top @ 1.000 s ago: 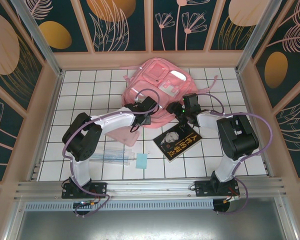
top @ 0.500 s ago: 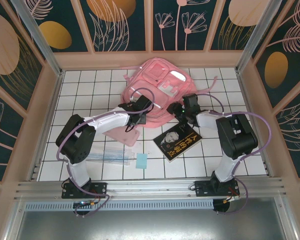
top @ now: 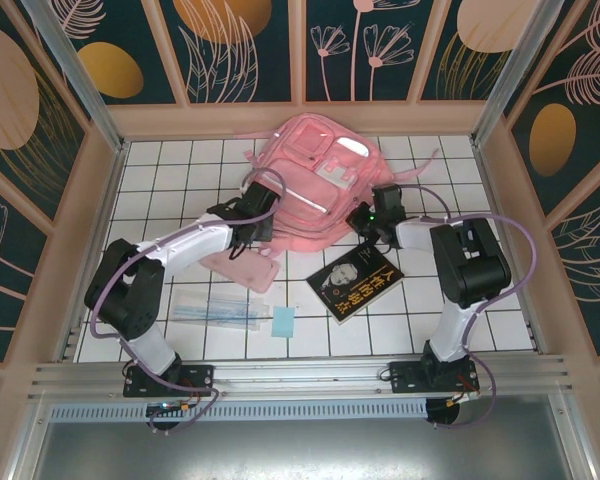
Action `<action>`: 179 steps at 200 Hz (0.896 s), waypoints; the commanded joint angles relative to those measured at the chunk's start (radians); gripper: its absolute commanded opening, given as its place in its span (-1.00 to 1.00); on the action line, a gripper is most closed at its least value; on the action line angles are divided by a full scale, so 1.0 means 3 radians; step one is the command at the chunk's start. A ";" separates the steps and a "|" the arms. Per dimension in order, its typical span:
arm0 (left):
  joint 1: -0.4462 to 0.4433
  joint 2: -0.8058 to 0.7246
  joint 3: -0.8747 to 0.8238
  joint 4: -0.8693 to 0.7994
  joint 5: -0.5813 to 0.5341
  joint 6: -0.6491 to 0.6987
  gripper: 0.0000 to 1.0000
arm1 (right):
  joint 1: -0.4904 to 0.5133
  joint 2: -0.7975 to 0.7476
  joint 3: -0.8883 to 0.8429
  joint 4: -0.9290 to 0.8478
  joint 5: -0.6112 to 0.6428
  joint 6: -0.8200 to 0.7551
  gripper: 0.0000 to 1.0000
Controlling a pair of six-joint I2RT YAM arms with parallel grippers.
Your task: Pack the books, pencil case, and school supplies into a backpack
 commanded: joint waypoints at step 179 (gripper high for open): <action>-0.0403 0.0376 0.0525 0.0848 0.1440 -0.0370 -1.00 | -0.0496 -0.0759 0.0492 -0.1303 -0.0018 -0.0643 0.24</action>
